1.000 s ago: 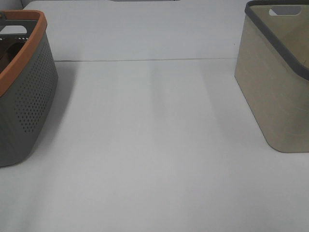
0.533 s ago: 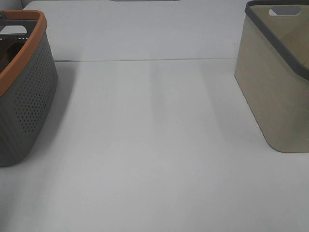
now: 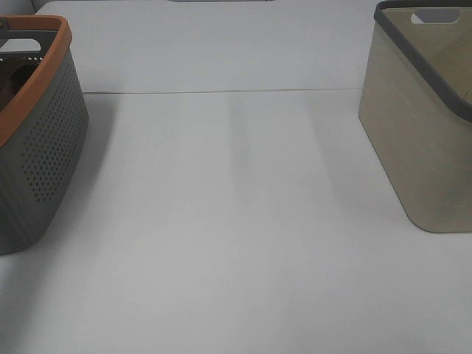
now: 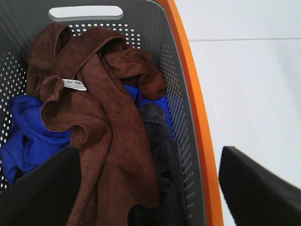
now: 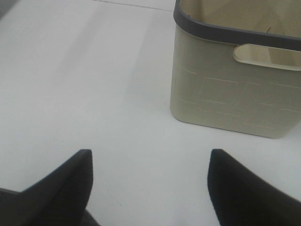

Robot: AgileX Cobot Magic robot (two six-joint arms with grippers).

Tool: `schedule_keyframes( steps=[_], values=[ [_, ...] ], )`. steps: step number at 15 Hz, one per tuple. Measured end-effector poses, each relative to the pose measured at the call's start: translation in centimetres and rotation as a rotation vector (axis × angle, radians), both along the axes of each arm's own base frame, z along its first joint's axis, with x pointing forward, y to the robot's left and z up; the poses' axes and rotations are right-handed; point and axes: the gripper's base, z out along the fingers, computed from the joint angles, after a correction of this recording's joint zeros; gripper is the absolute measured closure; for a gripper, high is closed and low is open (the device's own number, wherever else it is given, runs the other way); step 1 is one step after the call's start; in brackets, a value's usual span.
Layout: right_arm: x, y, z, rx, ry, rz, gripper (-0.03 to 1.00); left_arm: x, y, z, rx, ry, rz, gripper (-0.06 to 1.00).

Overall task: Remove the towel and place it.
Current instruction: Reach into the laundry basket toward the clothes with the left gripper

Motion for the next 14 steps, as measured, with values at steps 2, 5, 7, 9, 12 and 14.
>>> schedule_keyframes(
  steps=[2,5,7,9,12,14],
  values=[
    [0.0,0.0,0.0,0.000,0.000,0.000,0.30,2.1,0.3,0.8,0.014,0.064,0.042,0.18],
    [0.0,0.0,0.0,0.000,0.000,0.000,0.30,4.4,1.2,1.6,0.066,0.186,0.140,0.24],
    [0.0,0.0,0.0,0.000,0.000,0.000,0.30,5.8,1.6,1.6,0.108,0.275,0.177,0.25],
    [0.0,0.0,0.0,0.000,0.000,0.000,0.30,7.2,1.8,1.5,0.138,0.352,0.203,0.26],
    [0.0,0.0,0.0,0.000,0.000,0.000,0.30,9.2,2.5,1.9,0.157,0.399,0.239,0.26],
    [0.0,0.0,0.0,0.000,0.000,0.000,0.30,10.7,5.1,0.7,0.100,0.475,0.314,0.26]
  ],
)
